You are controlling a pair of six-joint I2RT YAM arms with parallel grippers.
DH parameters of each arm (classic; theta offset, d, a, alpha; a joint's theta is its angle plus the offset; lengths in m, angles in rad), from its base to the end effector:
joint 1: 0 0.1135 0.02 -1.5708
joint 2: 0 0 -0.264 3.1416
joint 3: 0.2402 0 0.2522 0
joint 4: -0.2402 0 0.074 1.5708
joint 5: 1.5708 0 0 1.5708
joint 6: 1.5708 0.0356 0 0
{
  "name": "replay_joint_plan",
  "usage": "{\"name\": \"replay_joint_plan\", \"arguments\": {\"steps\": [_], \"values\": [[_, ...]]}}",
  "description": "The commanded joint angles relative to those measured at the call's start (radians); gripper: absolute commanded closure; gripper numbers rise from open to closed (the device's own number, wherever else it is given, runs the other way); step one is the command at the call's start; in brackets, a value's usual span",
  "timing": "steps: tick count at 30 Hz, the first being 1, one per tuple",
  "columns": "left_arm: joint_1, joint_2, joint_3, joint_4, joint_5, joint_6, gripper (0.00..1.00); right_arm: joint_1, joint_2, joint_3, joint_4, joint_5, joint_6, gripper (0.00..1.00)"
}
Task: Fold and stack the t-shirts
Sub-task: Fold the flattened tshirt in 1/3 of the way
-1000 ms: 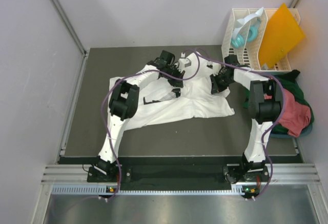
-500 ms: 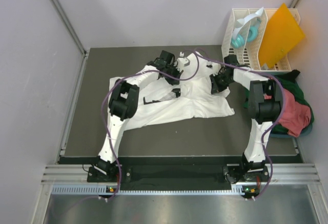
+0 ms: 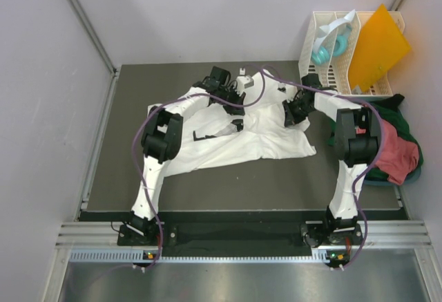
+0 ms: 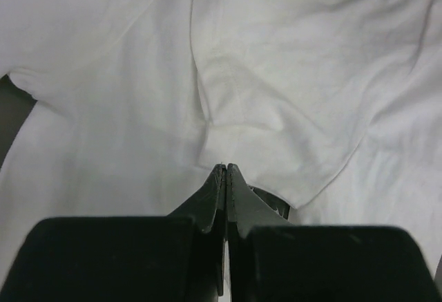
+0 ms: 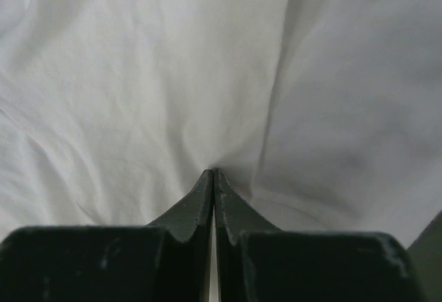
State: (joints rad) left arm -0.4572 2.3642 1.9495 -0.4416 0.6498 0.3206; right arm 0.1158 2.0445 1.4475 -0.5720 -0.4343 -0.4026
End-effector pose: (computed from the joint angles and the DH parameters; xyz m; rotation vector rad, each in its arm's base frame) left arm 0.4603 -0.2505 0.1776 1.1619 2.0579 -0.8477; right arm 0.4138 0.0632 0.1625 -0.7920 2.5235 0.5001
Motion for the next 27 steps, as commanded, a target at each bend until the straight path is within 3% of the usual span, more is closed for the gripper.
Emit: {"name": "replay_joint_plan", "arguments": {"steps": [1, 16, 27], "values": [[-0.001, -0.02, 0.032, -0.04, 0.077, 0.028, 1.0, 0.027, 0.043, 0.004, -0.002, 0.042, -0.027, 1.0], [-0.031, 0.09, 0.081, -0.029, 0.037, 0.041, 1.0, 0.028, 0.071, 0.045, -0.014, 0.046, -0.028, 1.0], [-0.046, 0.132, 0.083, -0.172, -0.295, 0.138, 1.0, 0.027, 0.077, 0.054, -0.023, 0.048, -0.036, 1.0]]}}
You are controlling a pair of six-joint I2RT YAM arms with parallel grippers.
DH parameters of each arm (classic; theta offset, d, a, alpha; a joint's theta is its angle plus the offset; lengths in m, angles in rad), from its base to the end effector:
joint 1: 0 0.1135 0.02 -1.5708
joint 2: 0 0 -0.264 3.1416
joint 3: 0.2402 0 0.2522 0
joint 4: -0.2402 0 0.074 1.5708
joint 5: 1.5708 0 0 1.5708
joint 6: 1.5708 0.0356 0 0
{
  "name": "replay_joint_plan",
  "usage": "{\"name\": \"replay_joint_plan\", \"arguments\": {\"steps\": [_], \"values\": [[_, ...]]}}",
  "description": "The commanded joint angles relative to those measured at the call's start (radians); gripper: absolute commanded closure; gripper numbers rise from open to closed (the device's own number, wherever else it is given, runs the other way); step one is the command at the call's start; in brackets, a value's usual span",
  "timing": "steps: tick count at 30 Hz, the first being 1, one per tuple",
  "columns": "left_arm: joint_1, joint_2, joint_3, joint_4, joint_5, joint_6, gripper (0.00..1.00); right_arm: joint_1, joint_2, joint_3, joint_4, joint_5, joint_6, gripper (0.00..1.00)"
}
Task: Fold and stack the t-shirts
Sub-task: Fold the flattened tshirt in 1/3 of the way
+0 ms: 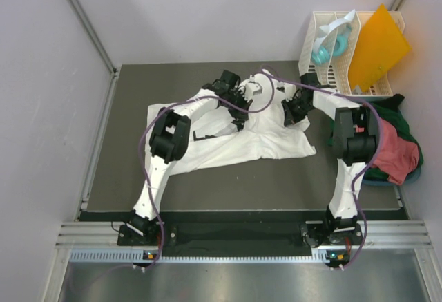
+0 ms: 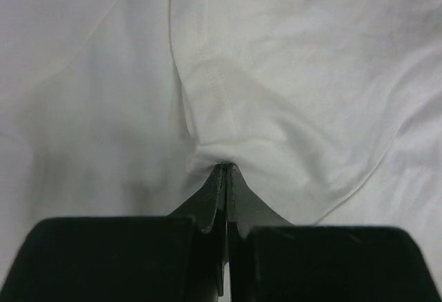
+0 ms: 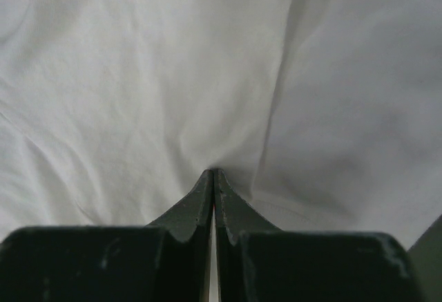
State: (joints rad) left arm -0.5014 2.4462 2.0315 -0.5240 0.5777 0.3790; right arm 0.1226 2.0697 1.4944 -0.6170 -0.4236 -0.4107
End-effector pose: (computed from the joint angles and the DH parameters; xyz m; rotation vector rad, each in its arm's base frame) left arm 0.4575 -0.2730 0.1551 1.2552 2.1079 -0.7731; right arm 0.4189 0.0664 0.1635 -0.8088 2.5442 0.4943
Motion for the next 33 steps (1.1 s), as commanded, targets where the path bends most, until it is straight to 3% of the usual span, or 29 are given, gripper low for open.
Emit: {"name": "replay_joint_plan", "arguments": {"steps": [1, 11, 23, 27, 32, 33], "values": [[-0.002, 0.045, 0.001, -0.103, -0.258, 0.087, 1.0, 0.02, 0.05, 0.006, 0.022, 0.039, -0.028, 1.0], [0.0, -0.006, -0.017, -0.189, -0.433, 0.146, 1.0, 0.02, 0.043, -0.003, 0.023, 0.039, -0.031, 1.0], [0.001, -0.038, -0.027, -0.214, -0.394, 0.158, 1.0, 0.025, 0.017, -0.036, 0.03, 0.055, -0.04, 1.0], [0.011, -0.097, -0.059, -0.156, -0.4, 0.133, 1.0, 0.028, 0.01, -0.043, 0.034, 0.059, -0.042, 1.0], [0.026, -0.214, -0.166, 0.014, -0.49, 0.087, 0.56, 0.029, 0.004, -0.031, 0.031, 0.06, -0.049, 0.93], [0.034, -0.249, -0.174, 0.051, -0.505, 0.081, 0.46, 0.031, 0.003, -0.02, 0.025, 0.06, -0.051, 0.83]]}}
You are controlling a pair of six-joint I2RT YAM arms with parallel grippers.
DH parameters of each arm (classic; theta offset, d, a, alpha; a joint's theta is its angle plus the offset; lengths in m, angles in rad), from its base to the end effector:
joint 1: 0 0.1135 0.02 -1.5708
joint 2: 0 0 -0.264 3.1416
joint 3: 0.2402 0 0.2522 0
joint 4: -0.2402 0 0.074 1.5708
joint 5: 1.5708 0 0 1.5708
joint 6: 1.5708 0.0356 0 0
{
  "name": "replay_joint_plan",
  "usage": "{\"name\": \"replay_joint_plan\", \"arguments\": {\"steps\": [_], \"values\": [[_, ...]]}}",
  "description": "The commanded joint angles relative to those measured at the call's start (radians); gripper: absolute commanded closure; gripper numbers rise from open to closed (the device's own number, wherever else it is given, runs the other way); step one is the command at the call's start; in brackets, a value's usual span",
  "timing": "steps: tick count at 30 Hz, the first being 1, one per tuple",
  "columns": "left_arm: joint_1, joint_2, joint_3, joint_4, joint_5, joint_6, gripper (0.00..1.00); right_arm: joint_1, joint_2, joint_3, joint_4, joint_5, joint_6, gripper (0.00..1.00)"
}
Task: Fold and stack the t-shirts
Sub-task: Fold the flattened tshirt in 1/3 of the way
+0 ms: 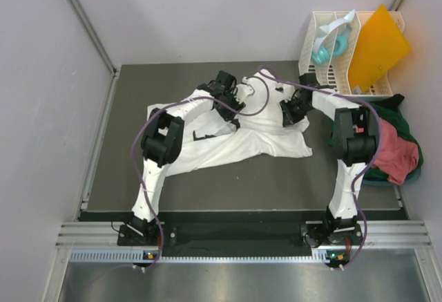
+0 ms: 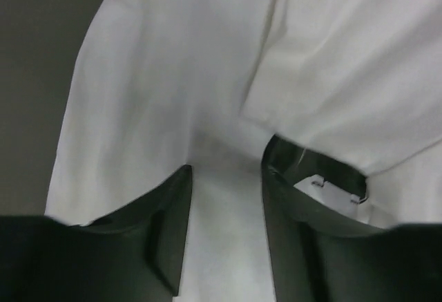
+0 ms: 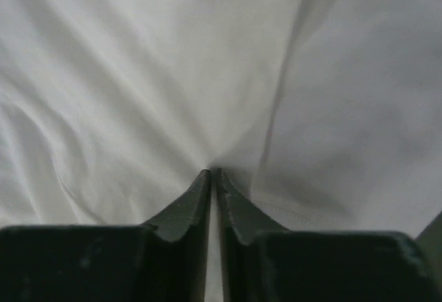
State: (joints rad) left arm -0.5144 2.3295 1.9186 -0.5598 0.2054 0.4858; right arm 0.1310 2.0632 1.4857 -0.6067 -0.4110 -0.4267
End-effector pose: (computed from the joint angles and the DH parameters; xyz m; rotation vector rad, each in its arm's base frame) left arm 0.4418 -0.2581 0.1724 1.2849 2.1831 -0.2721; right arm 0.4175 0.0694 0.1639 -0.8376 2.5307 0.4723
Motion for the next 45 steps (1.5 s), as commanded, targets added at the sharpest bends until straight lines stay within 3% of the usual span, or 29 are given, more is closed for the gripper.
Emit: {"name": "replay_joint_plan", "arguments": {"steps": [1, 2, 3, 9, 13, 16, 20, 26, 33, 38, 45], "values": [[0.051, -0.15, -0.067, 0.103, -0.139, -0.033, 0.38, 0.022, 0.003, -0.008, 0.013, 0.047, -0.04, 0.77], [0.056, -0.166, -0.078, 0.116, -0.155, -0.038, 0.26, 0.024, -0.001, -0.004, 0.015, 0.051, -0.046, 0.7], [0.063, -0.2, -0.082, 0.138, -0.158, -0.041, 0.2, 0.022, -0.006, 0.005, 0.012, 0.054, -0.05, 0.6], [0.091, -0.361, -0.151, 0.159, -0.15, 0.064, 0.01, 0.025, -0.072, 0.087, -0.042, 0.075, -0.125, 0.48], [0.103, -0.495, -0.278, 0.098, -0.118, 0.232, 0.01, 0.03, -0.161, 0.12, -0.105, 0.109, -0.225, 0.44], [0.108, -0.634, -0.478, 0.08, -0.107, 0.388, 0.01, 0.051, -0.239, 0.096, -0.168, 0.146, -0.352, 0.42], [0.113, -0.867, -0.801, 0.054, -0.081, 0.537, 0.01, 0.081, -0.36, -0.065, -0.221, 0.187, -0.567, 0.42], [0.113, -1.097, -1.123, 0.107, -0.092, 0.636, 0.01, 0.122, -0.501, -0.258, -0.28, 0.199, -0.745, 0.42], [0.114, -1.248, -1.332, 0.136, -0.261, 0.704, 0.01, 0.156, -0.555, -0.377, -0.314, 0.222, -0.805, 0.42], [0.117, -1.372, -1.458, 0.115, -0.274, 0.757, 0.01, 0.167, -0.557, -0.43, -0.288, 0.248, -0.822, 0.43], [0.14, -1.403, -1.521, 0.097, -0.297, 0.769, 0.01, 0.173, -0.537, -0.435, -0.285, 0.25, -0.827, 0.42]]}}
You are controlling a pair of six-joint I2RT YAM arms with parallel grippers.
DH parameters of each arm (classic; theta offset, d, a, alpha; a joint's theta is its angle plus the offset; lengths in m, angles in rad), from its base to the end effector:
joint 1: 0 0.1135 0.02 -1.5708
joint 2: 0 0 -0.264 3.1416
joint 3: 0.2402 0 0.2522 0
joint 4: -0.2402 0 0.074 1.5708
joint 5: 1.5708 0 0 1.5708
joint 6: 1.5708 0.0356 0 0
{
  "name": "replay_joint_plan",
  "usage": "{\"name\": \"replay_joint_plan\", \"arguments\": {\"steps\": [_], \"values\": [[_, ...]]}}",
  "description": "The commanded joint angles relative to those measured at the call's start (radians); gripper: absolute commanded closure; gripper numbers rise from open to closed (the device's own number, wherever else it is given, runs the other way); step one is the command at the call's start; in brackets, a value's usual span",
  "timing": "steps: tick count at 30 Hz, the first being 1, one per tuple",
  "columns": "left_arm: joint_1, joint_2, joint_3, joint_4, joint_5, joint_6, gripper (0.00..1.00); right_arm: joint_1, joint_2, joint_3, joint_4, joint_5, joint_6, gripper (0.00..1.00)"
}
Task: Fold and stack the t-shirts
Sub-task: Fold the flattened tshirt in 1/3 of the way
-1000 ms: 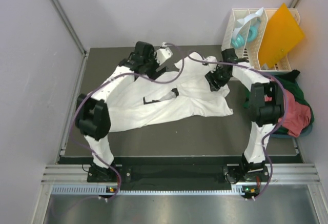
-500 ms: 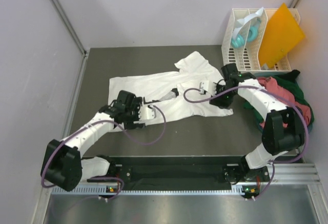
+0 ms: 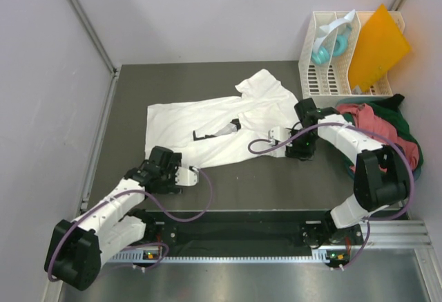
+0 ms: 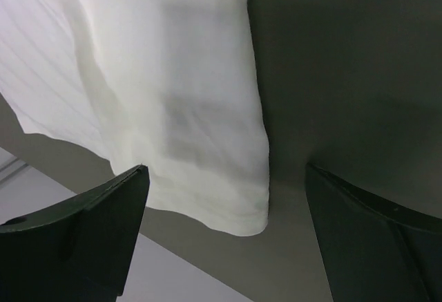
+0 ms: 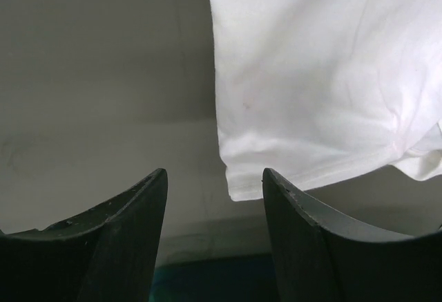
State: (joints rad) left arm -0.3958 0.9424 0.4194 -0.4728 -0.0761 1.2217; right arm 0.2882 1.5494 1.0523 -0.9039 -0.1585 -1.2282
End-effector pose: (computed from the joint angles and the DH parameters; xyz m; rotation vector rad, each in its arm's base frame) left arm 0.1547 -0.0617 0.1648 1.8721 1.8274 0.4016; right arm 0.2637 0.0840 0.2058 -2.0203 2.1047 0.0941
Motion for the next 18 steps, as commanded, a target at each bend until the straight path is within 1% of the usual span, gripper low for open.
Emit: {"name": "replay_joint_plan", "arguments": {"steps": [1, 7, 10, 12, 13, 14, 18], "values": [[0.031, -0.016, -0.034, 0.014, -0.016, 0.036, 0.01, 0.014, -0.017, -0.008, 0.02, -0.001, -0.028, 0.42], [0.086, 0.012, -0.088, 0.075, -0.002, 0.074, 0.01, 0.019, 0.028, -0.012, 0.06, 0.011, -0.024, 0.42], [0.109, 0.047, -0.085, 0.085, 0.013, 0.09, 0.13, 0.019, 0.034, 0.006, 0.074, 0.02, -0.013, 0.43], [0.12, 0.082, -0.061, 0.059, 0.03, 0.094, 0.5, 0.019, 0.034, 0.012, 0.074, 0.02, -0.014, 0.43], [0.13, 0.093, -0.051, 0.057, 0.035, 0.098, 0.81, 0.019, 0.034, 0.015, 0.073, 0.027, -0.017, 0.43], [0.14, 0.104, -0.044, 0.059, 0.048, 0.091, 1.0, 0.02, 0.037, 0.015, 0.074, 0.03, -0.019, 0.43], [0.201, 0.136, -0.021, 0.051, 0.072, 0.13, 1.0, 0.019, 0.04, 0.014, 0.069, 0.034, -0.033, 0.43]]}}
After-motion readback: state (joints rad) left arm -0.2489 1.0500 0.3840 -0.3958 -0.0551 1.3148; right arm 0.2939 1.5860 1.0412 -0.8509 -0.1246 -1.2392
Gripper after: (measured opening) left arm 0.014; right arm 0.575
